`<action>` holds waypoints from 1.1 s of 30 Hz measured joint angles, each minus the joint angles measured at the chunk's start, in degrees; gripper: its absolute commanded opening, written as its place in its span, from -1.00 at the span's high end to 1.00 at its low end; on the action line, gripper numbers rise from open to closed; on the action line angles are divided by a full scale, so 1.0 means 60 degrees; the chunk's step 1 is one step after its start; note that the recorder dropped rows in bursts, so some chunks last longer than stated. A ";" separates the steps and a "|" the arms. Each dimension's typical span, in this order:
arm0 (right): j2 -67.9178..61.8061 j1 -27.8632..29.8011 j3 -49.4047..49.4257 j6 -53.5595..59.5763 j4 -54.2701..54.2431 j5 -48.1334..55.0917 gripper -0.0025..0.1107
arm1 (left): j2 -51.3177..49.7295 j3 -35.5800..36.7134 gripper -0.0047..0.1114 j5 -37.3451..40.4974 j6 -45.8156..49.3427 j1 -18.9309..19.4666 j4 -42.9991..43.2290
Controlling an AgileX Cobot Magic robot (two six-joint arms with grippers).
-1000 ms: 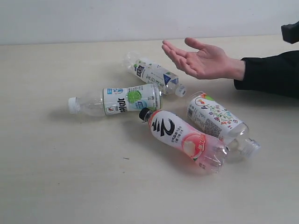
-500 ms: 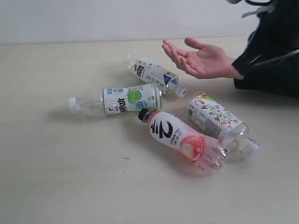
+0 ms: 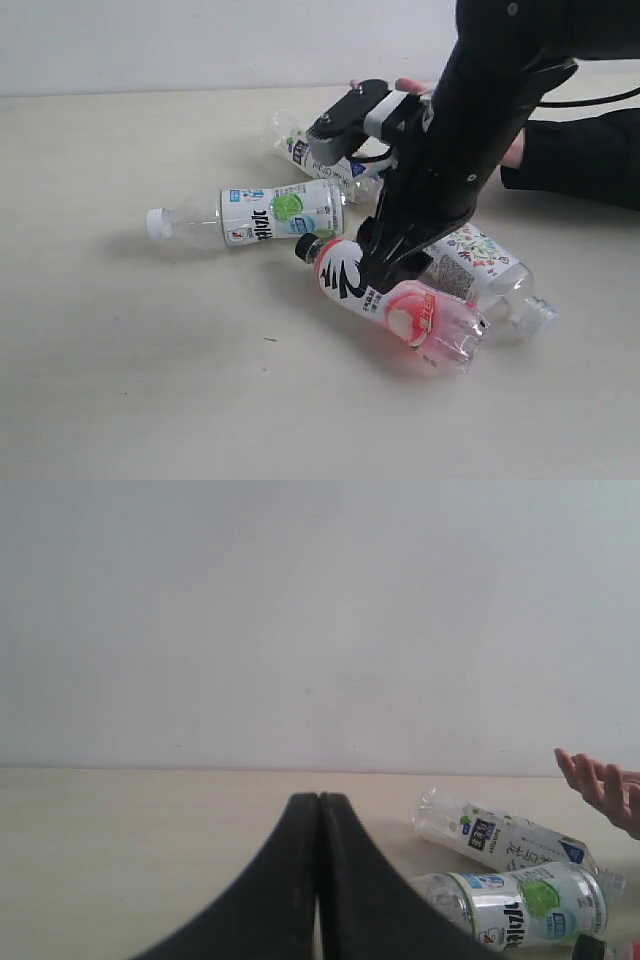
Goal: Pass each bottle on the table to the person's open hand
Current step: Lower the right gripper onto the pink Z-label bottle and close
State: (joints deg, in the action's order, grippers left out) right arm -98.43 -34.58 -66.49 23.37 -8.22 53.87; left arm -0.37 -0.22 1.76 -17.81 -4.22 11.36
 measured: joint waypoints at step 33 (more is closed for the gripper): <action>-0.2626 0.0000 -0.0020 0.0565 -0.0353 -0.0946 -0.08 | 0.0000 0.0000 0.92 0.0000 0.0000 0.0000 0.0000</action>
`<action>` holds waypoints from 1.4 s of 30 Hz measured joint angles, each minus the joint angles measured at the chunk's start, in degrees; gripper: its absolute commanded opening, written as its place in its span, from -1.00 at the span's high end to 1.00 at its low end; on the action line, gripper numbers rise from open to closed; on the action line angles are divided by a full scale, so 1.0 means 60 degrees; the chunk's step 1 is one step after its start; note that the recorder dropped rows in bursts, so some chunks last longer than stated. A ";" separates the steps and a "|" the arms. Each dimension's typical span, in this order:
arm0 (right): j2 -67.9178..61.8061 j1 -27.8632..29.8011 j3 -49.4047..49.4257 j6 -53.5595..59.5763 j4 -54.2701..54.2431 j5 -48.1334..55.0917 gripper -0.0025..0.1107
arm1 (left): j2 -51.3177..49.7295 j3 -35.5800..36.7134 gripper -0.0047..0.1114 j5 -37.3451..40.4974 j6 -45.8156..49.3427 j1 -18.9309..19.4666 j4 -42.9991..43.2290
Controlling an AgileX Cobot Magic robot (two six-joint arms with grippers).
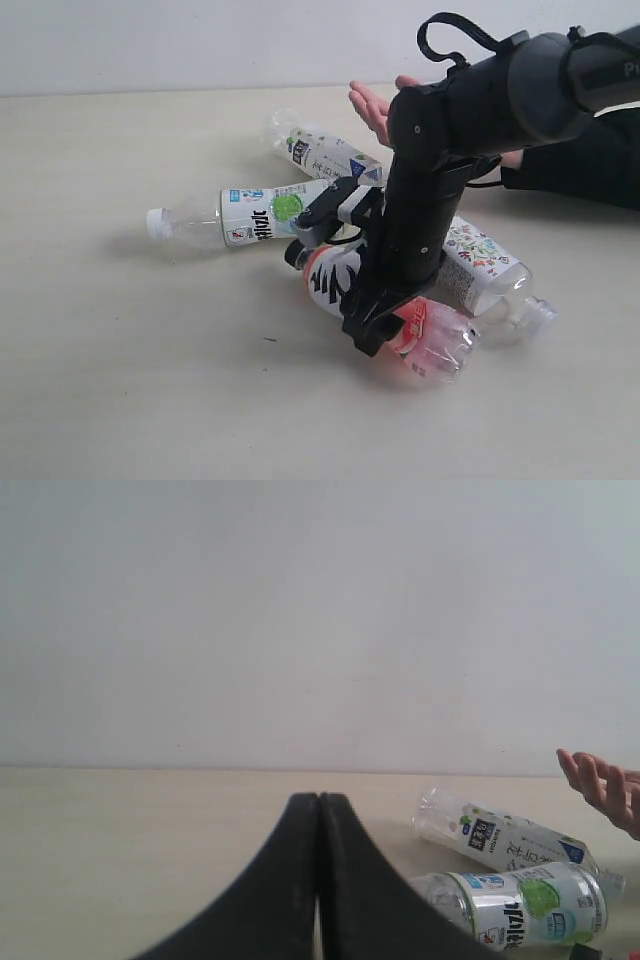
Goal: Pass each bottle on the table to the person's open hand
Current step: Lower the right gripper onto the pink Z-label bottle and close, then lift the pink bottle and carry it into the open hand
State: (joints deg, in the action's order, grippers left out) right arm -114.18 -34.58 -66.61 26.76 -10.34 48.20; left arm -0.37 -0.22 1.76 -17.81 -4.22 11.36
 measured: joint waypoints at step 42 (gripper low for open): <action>0.2558 0.3239 -0.3436 -0.2791 0.0479 0.1973 0.96 | 0.0000 0.0000 0.92 0.0000 0.0000 0.0000 0.0000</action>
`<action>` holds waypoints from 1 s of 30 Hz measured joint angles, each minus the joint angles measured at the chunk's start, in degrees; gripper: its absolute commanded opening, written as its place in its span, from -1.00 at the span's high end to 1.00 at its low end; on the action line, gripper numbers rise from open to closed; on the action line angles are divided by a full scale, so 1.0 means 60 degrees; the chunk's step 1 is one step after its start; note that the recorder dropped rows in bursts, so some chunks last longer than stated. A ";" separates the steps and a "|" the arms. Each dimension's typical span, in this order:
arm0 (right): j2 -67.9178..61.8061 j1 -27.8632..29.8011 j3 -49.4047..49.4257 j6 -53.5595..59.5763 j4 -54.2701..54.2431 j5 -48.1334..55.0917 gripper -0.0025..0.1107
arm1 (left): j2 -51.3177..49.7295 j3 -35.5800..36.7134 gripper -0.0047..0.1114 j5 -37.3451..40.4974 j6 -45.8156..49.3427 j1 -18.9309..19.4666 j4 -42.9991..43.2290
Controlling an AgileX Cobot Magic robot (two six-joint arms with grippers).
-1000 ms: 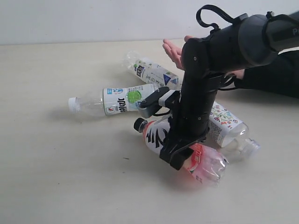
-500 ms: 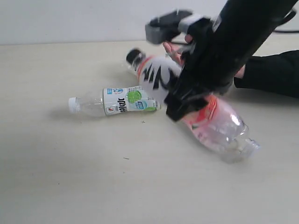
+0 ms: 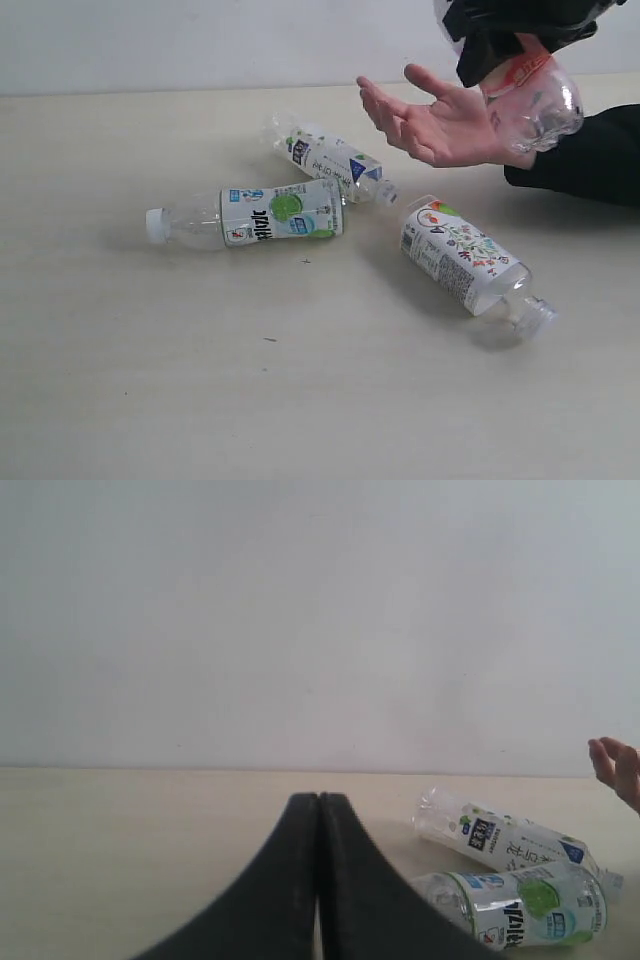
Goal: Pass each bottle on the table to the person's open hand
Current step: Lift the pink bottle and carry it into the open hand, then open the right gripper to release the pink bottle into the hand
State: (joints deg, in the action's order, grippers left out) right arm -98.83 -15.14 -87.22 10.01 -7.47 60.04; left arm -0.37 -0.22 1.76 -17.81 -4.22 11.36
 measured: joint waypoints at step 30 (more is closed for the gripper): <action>-0.3193 0.0041 -0.1901 -0.0349 -0.0763 0.0613 -0.47 | 0.0000 0.0000 0.92 0.0000 0.0000 0.0000 0.0000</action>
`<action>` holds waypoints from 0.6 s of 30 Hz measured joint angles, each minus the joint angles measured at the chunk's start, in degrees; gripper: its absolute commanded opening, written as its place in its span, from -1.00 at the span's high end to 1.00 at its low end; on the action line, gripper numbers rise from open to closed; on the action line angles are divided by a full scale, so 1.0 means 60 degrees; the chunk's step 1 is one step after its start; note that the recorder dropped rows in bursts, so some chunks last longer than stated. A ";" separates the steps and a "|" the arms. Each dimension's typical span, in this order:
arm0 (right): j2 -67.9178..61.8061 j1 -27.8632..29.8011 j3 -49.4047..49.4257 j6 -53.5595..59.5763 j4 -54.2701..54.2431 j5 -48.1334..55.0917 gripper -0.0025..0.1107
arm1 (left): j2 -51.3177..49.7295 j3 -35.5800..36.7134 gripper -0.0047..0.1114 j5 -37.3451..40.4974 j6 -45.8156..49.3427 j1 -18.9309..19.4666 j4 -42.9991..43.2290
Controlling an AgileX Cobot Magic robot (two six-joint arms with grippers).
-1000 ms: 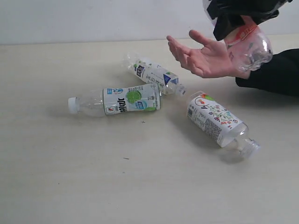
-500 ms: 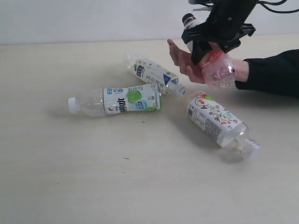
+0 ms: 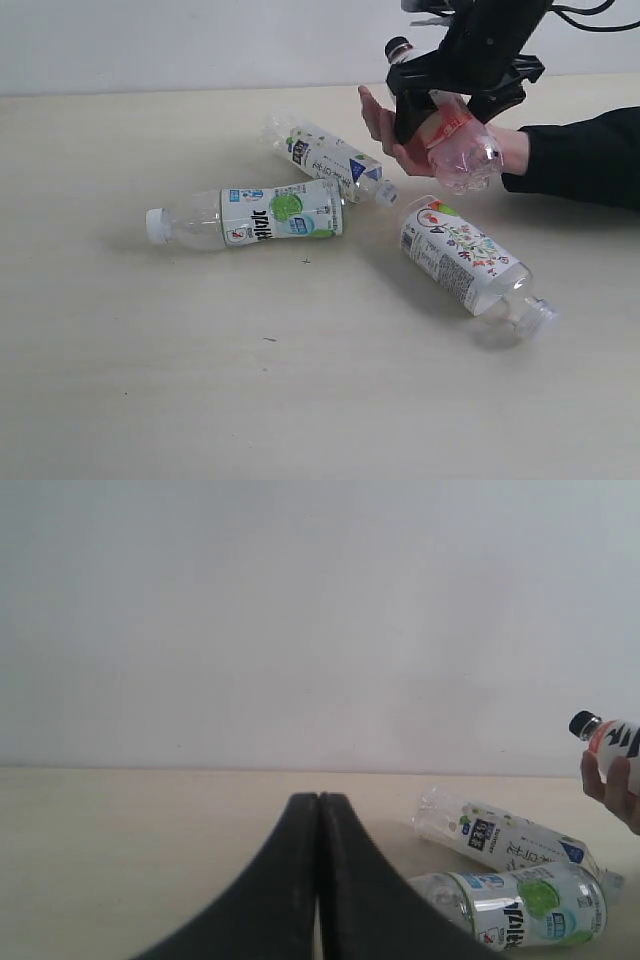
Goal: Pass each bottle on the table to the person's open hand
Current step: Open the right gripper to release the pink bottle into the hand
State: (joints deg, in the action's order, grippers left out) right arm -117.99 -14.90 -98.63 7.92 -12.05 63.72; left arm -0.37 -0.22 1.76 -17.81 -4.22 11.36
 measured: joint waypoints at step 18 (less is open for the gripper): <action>0.3265 0.0000 -0.0114 0.1335 -0.0130 -0.0314 0.58 | 0.0000 0.0000 0.92 0.0000 0.0016 0.0000 0.0000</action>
State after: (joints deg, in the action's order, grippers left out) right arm -98.40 -14.90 -99.31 15.93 -12.83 61.84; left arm -0.37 -0.22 1.76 -17.71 -4.22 11.36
